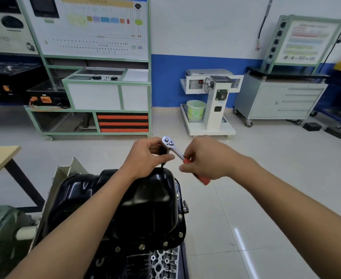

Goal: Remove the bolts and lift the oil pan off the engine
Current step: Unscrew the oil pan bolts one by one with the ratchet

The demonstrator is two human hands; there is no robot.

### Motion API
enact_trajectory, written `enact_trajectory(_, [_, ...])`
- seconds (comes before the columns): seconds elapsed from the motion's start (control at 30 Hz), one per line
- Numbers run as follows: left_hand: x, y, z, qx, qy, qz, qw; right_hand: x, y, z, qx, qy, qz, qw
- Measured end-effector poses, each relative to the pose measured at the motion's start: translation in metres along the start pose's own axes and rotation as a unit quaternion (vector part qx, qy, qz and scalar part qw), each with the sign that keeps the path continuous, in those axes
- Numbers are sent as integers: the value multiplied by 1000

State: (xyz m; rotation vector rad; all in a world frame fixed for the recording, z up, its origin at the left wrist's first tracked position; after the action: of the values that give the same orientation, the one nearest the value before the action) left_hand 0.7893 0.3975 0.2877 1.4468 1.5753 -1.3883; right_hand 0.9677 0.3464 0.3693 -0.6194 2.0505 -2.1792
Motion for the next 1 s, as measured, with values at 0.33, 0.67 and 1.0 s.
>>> enact_trajectory(0.33, [-5,0,2,24,20,-35,999,-9,-7,-42,-108,-6,157,982])
enact_trajectory(0.67, [-6,3,2,29,24,-11,999,-22,10,-52,-88,-42,87,991])
enact_trajectory(1.0, [2,-1,-1,-9,25,-32,999,-16,-4,-7,-95,21,129,987])
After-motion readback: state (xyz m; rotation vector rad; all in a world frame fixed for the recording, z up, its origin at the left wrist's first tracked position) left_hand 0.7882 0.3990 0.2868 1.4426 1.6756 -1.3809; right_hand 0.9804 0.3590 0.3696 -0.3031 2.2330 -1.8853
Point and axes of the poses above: each hand's wrist, its own z-axis away from the middle knuckle, its own y-axis out of the palm, x = y × z, the point moved 3 cm from there along -z, towards the middle knuckle, and after that the axes turned 1 degree about -y, right-handed, at the moved point
